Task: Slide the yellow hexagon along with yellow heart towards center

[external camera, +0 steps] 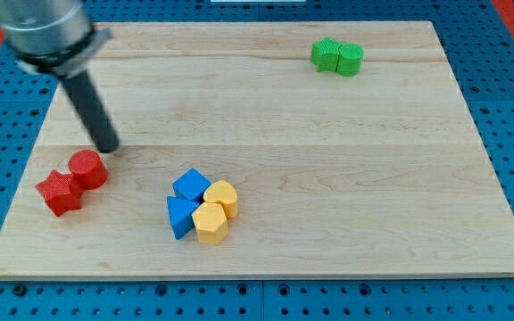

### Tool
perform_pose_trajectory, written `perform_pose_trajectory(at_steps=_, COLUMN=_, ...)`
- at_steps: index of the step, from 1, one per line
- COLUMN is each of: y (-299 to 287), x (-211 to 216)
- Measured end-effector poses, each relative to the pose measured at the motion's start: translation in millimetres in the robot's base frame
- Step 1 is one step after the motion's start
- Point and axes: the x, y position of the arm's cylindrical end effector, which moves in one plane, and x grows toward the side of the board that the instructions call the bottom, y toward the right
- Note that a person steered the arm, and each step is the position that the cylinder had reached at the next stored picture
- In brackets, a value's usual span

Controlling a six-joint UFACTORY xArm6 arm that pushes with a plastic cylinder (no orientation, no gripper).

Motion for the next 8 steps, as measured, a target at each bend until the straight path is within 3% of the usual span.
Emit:
perform_pose_trajectory(at_steps=3, y=221.4, x=63.3)
perform_pose_trajectory(at_steps=5, y=194.9, x=172.5)
perform_pose_trajectory(at_steps=7, y=86.4, x=166.8)
perform_pose_trajectory(at_steps=8, y=87.6, x=155.1)
